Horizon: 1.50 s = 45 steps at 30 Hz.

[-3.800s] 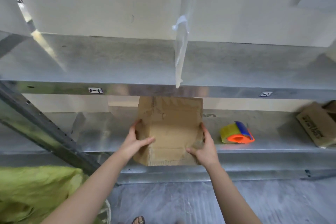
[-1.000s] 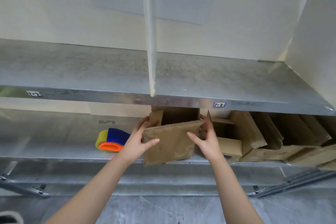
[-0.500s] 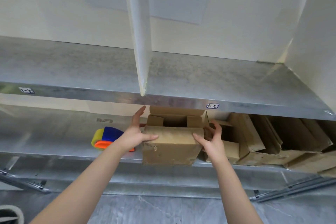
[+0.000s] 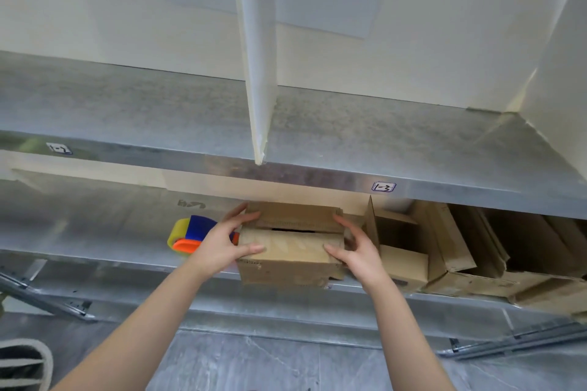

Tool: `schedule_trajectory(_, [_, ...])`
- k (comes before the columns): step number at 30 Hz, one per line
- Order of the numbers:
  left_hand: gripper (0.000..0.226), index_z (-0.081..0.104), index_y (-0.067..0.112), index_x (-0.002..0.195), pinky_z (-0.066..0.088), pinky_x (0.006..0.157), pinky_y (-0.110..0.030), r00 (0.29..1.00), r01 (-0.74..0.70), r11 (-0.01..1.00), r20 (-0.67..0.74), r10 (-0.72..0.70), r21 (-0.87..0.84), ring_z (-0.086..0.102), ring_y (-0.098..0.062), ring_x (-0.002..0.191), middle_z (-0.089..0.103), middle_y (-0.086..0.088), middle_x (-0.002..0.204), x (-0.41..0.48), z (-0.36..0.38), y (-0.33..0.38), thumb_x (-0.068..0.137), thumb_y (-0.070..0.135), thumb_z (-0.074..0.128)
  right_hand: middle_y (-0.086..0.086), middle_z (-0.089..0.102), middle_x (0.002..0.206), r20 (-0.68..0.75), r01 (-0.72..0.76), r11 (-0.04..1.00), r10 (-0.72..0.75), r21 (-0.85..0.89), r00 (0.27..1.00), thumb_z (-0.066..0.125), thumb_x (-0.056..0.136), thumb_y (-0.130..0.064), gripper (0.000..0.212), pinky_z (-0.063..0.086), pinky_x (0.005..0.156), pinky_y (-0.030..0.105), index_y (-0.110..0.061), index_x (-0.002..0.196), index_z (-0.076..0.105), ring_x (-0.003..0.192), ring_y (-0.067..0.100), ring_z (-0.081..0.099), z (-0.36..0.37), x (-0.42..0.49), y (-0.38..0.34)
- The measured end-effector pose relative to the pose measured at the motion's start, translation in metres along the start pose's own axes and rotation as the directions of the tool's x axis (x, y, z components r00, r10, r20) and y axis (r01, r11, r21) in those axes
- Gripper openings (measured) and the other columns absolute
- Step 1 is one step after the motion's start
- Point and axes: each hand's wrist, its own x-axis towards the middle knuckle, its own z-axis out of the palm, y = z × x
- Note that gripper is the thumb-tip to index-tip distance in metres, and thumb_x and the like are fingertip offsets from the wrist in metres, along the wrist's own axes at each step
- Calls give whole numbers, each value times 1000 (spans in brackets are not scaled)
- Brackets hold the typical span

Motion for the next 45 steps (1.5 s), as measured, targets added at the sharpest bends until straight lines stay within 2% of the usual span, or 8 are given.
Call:
schedule_trajectory(3, [67, 45, 51, 130, 25, 115, -28, 1000, -3, 1000, 25, 2, 17, 19, -1, 141, 16, 22, 151, -7, 13, -8, 73, 42, 80, -17, 43, 141, -28, -27, 999, 26, -23, 999, 74, 85, -25, 61, 31, 115, 38, -46, 135, 45, 131, 5, 33, 5, -3, 7])
schedule_trajectory(6, [87, 34, 56, 133, 19, 117, -28, 987, 33, 999, 158, -38, 39, 9, -1, 142, 6, 17, 154, -13, 24, -12, 57, 69, 75, -11, 43, 148, -10, -86, 996, 85, -29, 996, 72, 86, -24, 61, 31, 116, 37, -47, 135, 44, 139, 14, 35, 3, -4, 18])
schedule_trajectory(11, [84, 35, 41, 141, 19, 117, -28, 998, 31, 997, 47, -34, 64, 12, 2, 140, 8, 18, 155, -13, 34, -20, 71, 43, 80, -9, 45, 147, -17, -80, 997, 80, -19, 997, 65, 92, -28, 50, 32, 112, 31, -46, 135, 46, 139, 16, 37, 7, -2, 20])
schedule_trajectory(17, [75, 37, 41, 139, 22, 117, -31, 996, 60, 993, 54, -65, 100, 15, -7, 144, 8, 15, 158, -4, 32, -22, 76, 41, 78, -9, 46, 146, -23, -105, 994, 105, -18, 994, 67, 89, -38, 53, 32, 112, 34, -41, 138, 48, 137, 15, 38, 10, -1, 17])
schedule_trajectory(27, [64, 40, 28, 143, 23, 114, -26, 1000, -1, 972, 28, -5, 234, 21, -9, 142, 14, 14, 157, 13, 30, -14, 86, 33, 69, -9, 48, 145, -106, -97, 995, 96, -4, 990, 66, 91, -27, 54, 32, 112, 33, -39, 140, 46, 137, 14, 39, 23, 4, 15])
schedule_trajectory(33, [58, 40, 29, 144, 16, 118, -26, 998, -26, 975, 59, 14, 220, 16, 1, 141, 19, 22, 152, -1, 27, -26, 91, 35, 63, -10, 47, 145, -80, -91, 996, 89, -17, 993, 70, 87, -36, 57, 34, 112, 33, -42, 138, 46, 135, 12, 41, 26, -4, 19])
schedule_trajectory(40, [68, 30, 35, 148, 20, 119, -30, 998, -27, 974, 57, 14, 224, 19, -5, 144, 20, 14, 157, -9, 15, -26, 89, 42, 63, -6, 44, 149, -82, -80, 996, 78, -28, 994, 67, 90, -32, 57, 32, 112, 35, -41, 141, 43, 139, 16, 38, 31, -3, 14])
schedule_trajectory(45, [81, 33, 32, 147, 21, 115, -30, 1000, -13, 885, 25, 1, 466, 25, -15, 142, 28, 6, 155, -18, -28, -40, 77, 67, 53, -3, 31, 155, -111, -34, 992, 20, -123, 994, 63, 93, -31, 57, 24, 112, 32, -42, 143, 41, 143, 18, 30, 36, -4, 12])
